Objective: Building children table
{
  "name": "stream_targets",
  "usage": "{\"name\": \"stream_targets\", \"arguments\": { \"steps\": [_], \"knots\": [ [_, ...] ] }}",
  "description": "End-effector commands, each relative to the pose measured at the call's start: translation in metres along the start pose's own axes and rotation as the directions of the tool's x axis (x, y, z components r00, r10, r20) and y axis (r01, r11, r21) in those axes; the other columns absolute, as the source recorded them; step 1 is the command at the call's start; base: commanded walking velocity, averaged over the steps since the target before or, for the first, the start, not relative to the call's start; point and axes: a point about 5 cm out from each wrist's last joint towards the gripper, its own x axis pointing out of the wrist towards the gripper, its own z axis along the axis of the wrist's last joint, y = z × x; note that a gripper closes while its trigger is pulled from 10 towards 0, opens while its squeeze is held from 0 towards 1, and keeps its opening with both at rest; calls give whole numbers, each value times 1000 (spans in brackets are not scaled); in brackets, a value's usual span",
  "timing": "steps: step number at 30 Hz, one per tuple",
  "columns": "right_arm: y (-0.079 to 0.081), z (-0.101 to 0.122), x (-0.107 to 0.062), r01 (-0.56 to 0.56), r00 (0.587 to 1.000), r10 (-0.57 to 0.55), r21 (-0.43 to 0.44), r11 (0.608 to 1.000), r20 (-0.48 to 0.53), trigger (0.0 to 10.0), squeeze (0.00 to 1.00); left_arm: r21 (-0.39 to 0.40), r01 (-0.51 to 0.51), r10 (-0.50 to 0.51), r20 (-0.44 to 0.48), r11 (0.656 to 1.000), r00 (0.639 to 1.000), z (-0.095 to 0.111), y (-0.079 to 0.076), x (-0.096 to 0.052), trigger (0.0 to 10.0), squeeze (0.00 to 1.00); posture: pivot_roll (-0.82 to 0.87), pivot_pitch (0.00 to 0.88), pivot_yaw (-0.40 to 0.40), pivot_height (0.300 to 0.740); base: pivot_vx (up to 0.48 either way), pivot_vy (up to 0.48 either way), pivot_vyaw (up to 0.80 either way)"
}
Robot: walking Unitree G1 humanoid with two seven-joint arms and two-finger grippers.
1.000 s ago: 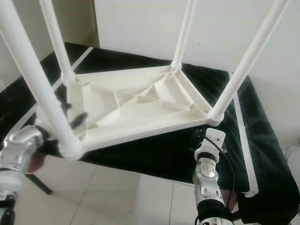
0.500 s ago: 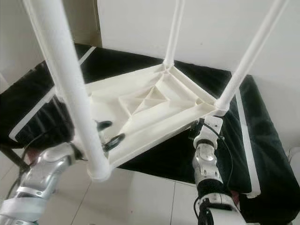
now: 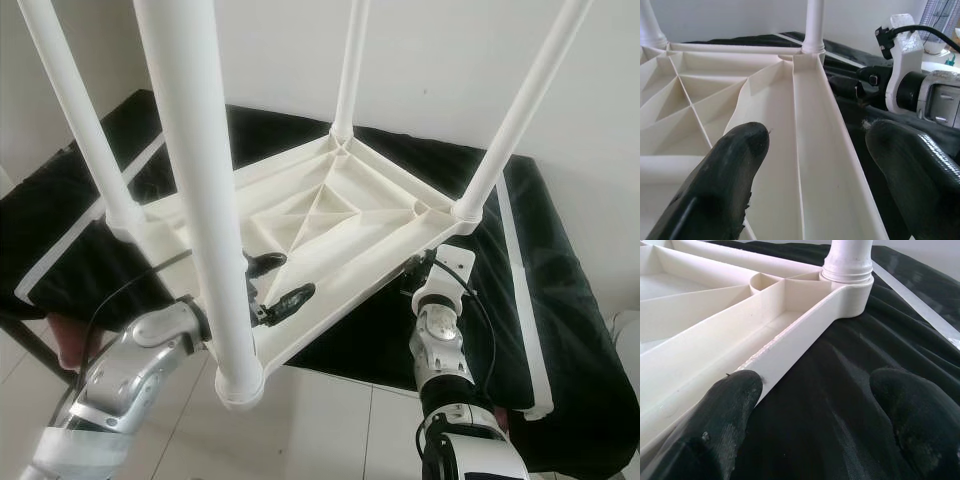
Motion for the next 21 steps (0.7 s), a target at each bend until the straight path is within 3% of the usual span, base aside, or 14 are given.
{"name": "stream_targets", "arguments": {
  "steps": [1, 6, 13, 18, 21],
  "knots": [
    [2, -5, -1, -29, 999, 29, -20, 999, -20, 10000, 0, -1, 31, -31, -12, 1000, 999, -1, -7, 4, 10000, 0, 96, 27, -37, 740, 0, 0, 0],
    [23, -11, -1, -205, 977, 200, -61, 977, -79, 10000, 0, -46, 90, -89, 14, 995, 996, 5, -29, 19, 10000, 0, 84, 25, -23, 740, 0, 0, 0],
    [31, -5, 1, -281, 959, 276, -107, 954, -58, 10000, 0, -67, 126, -123, 40, 990, 992, 10, -44, 29, 10000, 0, 83, 17, -18, 740, 0, 0, 0],
    [29, 0, 4, -279, 960, 277, -137, 950, -36, 10000, 0, -67, 134, -131, 42, 989, 990, 11, -47, 31, 10000, 0, 86, 14, -22, 740, 0, 0, 0],
    [15, 3, 7, -201, 979, 201, -128, 971, -16, 10000, 0, -45, 108, -108, 16, 993, 994, 7, -38, 28, 10000, 0, 92, 7, -33, 740, 0, 0, 0]
  ]
}}
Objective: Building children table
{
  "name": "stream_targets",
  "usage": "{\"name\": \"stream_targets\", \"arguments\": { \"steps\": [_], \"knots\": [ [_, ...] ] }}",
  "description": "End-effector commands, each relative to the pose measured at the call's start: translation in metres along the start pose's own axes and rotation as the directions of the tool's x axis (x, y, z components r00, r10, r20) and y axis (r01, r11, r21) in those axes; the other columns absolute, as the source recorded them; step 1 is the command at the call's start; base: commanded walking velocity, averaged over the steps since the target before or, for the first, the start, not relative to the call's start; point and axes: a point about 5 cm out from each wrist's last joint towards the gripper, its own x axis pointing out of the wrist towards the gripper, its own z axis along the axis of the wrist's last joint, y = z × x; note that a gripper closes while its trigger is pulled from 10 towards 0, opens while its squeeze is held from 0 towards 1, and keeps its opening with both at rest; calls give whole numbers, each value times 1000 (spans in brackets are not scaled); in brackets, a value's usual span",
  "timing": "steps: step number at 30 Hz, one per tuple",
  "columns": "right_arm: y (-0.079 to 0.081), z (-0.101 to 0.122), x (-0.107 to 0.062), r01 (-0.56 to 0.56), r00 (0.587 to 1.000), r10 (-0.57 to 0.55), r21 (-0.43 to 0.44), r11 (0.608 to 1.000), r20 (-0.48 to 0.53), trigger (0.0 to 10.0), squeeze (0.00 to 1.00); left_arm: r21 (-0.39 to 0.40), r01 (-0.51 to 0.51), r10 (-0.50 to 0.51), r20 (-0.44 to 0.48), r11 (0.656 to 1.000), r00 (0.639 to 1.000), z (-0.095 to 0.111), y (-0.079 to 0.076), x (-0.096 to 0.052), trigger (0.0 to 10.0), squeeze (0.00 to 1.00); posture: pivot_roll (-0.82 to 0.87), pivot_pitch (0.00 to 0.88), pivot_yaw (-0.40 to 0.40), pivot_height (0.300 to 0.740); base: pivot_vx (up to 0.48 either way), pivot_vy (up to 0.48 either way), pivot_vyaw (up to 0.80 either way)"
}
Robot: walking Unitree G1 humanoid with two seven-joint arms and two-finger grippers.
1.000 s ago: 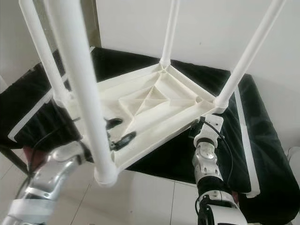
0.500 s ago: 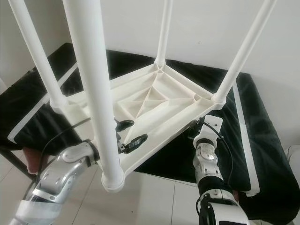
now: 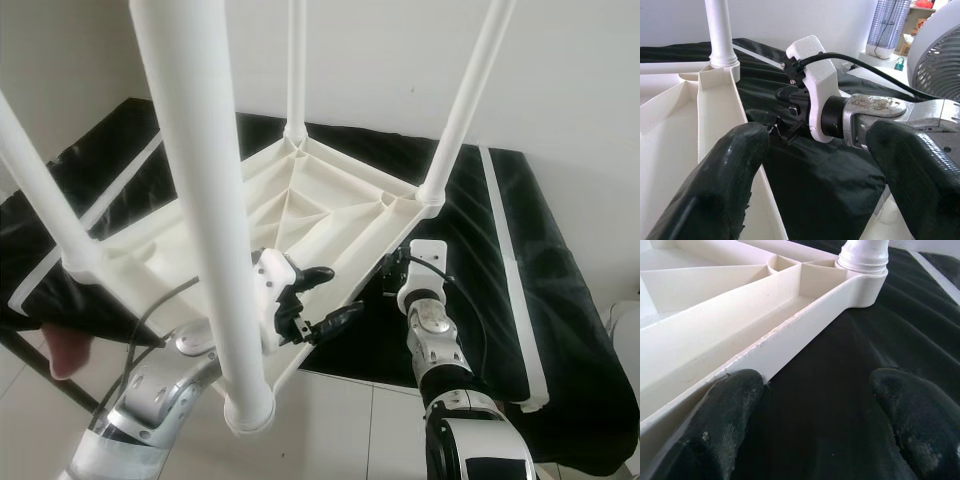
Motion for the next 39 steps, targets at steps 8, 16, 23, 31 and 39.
{"name": "stream_targets", "arguments": {
  "steps": [8, 16, 23, 31, 39],
  "knots": [
    [-36, -6, -13, 143, 989, -142, -16, 990, 37, 10000, 0, 106, -57, 69, -107, 993, 992, -7, 36, -31, 10000, 0, 99, 7, -37, 740, 0, 0, 0],
    [-41, -3, -28, 39, 995, -41, 24, 999, 88, 10000, 0, 127, 37, -16, -162, 991, 987, -1, 51, -62, 10000, 0, 88, 11, -32, 740, 0, 0, 0],
    [-23, -3, -50, -239, 964, 243, -48, 970, 105, 10000, 0, 118, 112, -74, -287, 987, 955, -11, 61, -84, 10000, 0, 70, 9, -30, 740, 0, 0, 0],
    [-28, -1, -59, -281, 955, 284, -43, 959, 87, 10000, 0, 160, 89, -12, -428, 983, 904, -19, 84, -110, 10000, 0, 66, 8, -37, 740, 0, 0, 0],
    [-31, 2, -59, -288, 954, 290, -40, 957, 80, 10000, 0, 209, 113, 15, -530, 971, 848, -24, 96, -127, 10000, 0, 67, 9, -42, 740, 0, 0, 0]
  ]
}}
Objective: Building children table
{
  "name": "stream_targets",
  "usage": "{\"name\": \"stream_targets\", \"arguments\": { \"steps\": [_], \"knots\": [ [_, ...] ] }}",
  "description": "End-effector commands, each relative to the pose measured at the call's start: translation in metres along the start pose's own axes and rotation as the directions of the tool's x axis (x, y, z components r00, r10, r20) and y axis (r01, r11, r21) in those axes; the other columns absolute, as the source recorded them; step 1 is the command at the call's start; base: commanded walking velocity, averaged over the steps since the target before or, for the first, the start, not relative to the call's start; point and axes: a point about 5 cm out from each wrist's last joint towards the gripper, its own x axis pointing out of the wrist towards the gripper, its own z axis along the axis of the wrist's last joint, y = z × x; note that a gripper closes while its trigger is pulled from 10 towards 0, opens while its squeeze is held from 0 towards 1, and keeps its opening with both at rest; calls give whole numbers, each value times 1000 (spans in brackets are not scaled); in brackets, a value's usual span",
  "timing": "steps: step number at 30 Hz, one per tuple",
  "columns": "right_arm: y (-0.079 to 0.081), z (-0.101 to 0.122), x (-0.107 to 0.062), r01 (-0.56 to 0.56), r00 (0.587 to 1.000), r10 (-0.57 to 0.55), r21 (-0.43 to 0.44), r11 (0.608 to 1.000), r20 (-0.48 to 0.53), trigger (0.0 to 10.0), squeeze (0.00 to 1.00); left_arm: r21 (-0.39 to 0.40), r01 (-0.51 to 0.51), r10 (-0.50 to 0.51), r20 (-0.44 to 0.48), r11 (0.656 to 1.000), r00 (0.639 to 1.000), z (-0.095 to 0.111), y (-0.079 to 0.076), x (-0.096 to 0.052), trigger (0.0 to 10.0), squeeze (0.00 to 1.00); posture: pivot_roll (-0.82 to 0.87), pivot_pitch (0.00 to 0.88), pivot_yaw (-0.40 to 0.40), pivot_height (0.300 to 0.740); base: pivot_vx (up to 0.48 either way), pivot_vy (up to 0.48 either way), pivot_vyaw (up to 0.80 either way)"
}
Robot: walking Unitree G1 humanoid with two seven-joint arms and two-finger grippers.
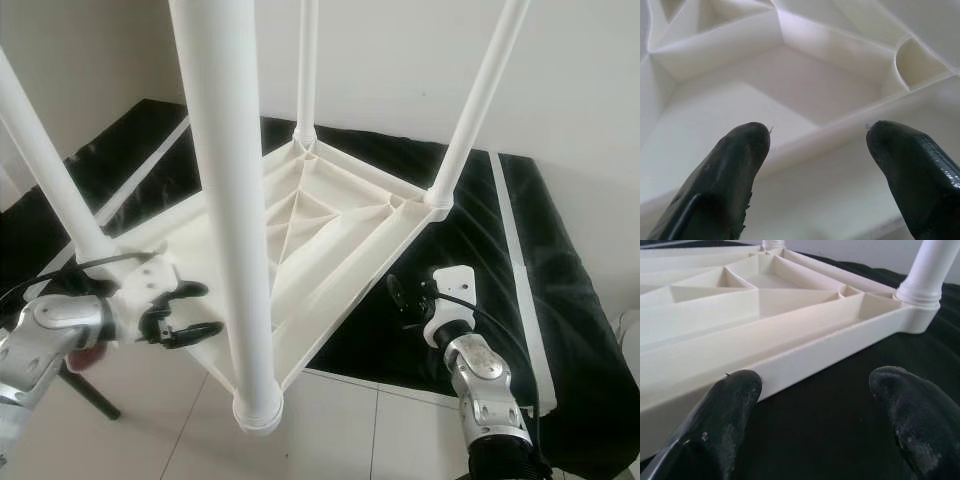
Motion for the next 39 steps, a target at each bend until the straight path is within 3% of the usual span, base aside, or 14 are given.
{"name": "stream_targets", "arguments": {
  "steps": [1, 3, 8, 11, 13, 17, 23, 26, 35, 39],
  "knots": [
    [-3, -1, -3, 3, 1000, -3, 4, 1000, -17, 10000, 0, 32, 49, -47, -62, 998, 997, -5, 1, -1, 10000, 0, 67, 10, -44, 740, 0, 0, 0],
    [-4, 1, -4, 4, 1000, -4, 12, 1000, -23, 10000, 0, 65, 40, -33, -98, 997, 995, -9, 5, -1, 10000, 0, 65, 12, -44, 740, 0, 0, 0],
    [-5, 3, -3, 15, 1000, -15, 15, 1000, -21, 10000, 0, 94, 47, -39, -83, 995, 996, -5, 3, 10, 10000, 0, 63, 17, -49, 740, 0, 0, 0],
    [-5, 5, -1, 28, 999, -27, 18, 999, -16, 10000, 0, 140, 16, -6, -72, 990, 997, 0, 4, 31, 10000, 0, 60, 22, -50, 740, 0, 0, 0],
    [-5, 6, -1, 30, 999, -29, 18, 999, -16, 10000, 0, 144, 2, 7, -64, 990, 998, 2, 4, 37, 10000, 0, 57, 24, -49, 740, 0, 0, 0],
    [-6, 7, -1, 38, 999, -37, 19, 999, -16, 10000, 0, 96, -56, 64, -72, 994, 995, 1, 10, 52, 10000, 0, 47, 29, -40, 740, 0, 0, 0],
    [-10, 9, -2, 61, 998, -60, 21, 998, -15, 10000, 0, 98, -93, 101, -83, 991, 991, 0, 13, 64, 10000, 0, 39, 30, -32, 740, 0, 0, 0],
    [-13, 9, -5, 86, 996, -86, 25, 996, -12, 10000, 0, 54, -153, 155, -35, 987, 987, 14, 16, 85, 10000, 0, 33, 34, -26, 740, 0, 0, 0],
    [-13, 11, -4, 104, 995, -103, 31, 994, -3, 10000, 0, 34, -293, 293, 13, 955, 956, 33, 20, 110, 10000, 0, 28, 36, -22, 740, 0, 0, 0],
    [-13, 13, -3, 112, 994, -112, 33, 993, 3, 10000, 0, 43, -312, 311, 28, 949, 950, 37, 20, 115, 10000, 0, 25, 36, -18, 740, 0, 0, 0]
  ]
}}
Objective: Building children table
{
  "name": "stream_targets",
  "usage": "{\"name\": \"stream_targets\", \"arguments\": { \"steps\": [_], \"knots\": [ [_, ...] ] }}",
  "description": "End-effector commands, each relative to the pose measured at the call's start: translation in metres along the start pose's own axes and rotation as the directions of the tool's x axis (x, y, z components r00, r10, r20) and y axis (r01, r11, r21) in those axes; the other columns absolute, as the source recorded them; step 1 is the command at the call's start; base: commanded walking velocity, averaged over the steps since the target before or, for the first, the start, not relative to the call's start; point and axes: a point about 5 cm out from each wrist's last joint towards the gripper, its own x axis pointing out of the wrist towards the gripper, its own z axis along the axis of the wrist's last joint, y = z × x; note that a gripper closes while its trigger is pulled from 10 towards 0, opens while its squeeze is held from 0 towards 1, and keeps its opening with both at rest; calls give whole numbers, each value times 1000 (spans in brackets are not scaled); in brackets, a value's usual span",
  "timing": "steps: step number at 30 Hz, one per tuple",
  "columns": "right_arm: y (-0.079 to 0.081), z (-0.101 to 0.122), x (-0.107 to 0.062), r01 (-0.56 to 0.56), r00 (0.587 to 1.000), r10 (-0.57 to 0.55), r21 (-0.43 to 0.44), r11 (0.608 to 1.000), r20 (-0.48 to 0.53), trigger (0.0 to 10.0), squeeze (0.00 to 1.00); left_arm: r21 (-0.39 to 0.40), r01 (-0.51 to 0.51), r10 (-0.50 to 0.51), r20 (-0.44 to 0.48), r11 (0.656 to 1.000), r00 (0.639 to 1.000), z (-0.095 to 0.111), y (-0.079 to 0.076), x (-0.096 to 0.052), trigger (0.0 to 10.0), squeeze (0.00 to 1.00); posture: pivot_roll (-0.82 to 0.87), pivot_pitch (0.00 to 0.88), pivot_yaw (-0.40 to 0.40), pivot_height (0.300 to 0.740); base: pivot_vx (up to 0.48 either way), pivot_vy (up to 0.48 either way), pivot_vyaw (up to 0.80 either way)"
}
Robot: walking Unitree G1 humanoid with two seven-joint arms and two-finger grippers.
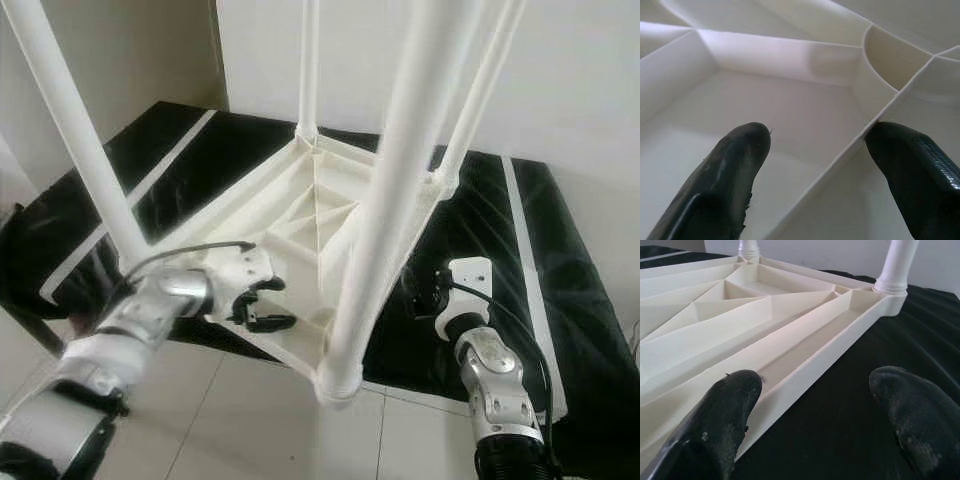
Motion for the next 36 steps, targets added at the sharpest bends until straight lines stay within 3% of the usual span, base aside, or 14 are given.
{"name": "stream_targets", "arguments": {
  "steps": [1, 3, 4, 6, 9, 14, 21, 27, 31, 35, 36],
  "knots": [
    [-1, 1, -1, 13, 1000, -13, 9, 1000, -3, 10000, 0, -8, -470, 469, -11, 883, 883, -4, 22, -3, 10000, 0, 23, 36, -16, 740, 0, 0, 0],
    [-1, 0, -3, 15, 1000, -15, 11, 1000, -3, 10000, 0, 8, -361, 361, 22, 932, 932, -6, 16, -7, 10000, 0, 23, 36, -16, 740, 0, 0, 0],
    [-1, 0, -3, 15, 1000, -15, 11, 1000, -3, 10000, 0, 8, -361, 361, 22, 932, 932, -6, 16, -7, 10000, 0, 23, 36, -16, 740, 0, 0, 0],
    [-2, -1, -4, 17, 1000, -17, 9, 1000, -8, 10000, 0, 78, -249, 249, 13, 965, 968, -12, 8, -12, 10000, 0, 28, 36, -16, 740, 0, 0, 0],
    [-3, -1, -4, 19, 1000, -19, 7, 1000, -11, 10000, 0, 103, -184, 188, -27, 977, 982, -19, 6, -17, 10000, 0, 30, 37, -17, 740, 0, 0, 0],
    [-2, 0, -1, 19, 1000, -19, 9, 1000, -6, 10000, 0, 136, -209, 226, -116, 968, 967, -25, 16, -20, 10000, 0, 29, 35, -17, 740, 0, 0, 0],
    [1, 1, 1, 15, 1000, -15, 11, 1000, -1, 10000, 0, 135, -166, 193, -226, 977, 955, -29, 21, -19, 10000, 0, 20, 35, -10, 740, 0, 0, 0],
    [-3, 2, -2, 30, 1000, -30, 6, 1000, 1, 10000, 0, 64, -227, 236, -261, 972, 936, -28, 29, -17, 10000, 0, 9, 37, -3, 740, 0, 0, 0],
    [-4, 2, -4, 40, 999, -40, 4, 999, 0, 10000, 0, 20, -417, 406, -277, 909, 871, -22, 41, -15, 10000, 0, 2, 39, 2, 740, 0, 0, 0],
    [-4, 2, -5, 41, 999, -41, 4, 999, 0, 10000, 0, -1, -471, 451, -285, 882, 846, -21, 44, -13, 10000, 0, 0, 39, 1, 740, 0, 0, 0],
    [-3, 2, -3, 39, 999, -39, 5, 999, 3, 10000, 0, -53, -547, 514, -277, 836, 812, -17, 46, -9, 10000, 0, -1, 37, 0, 740, 0, 0, 0]
  ]
}}
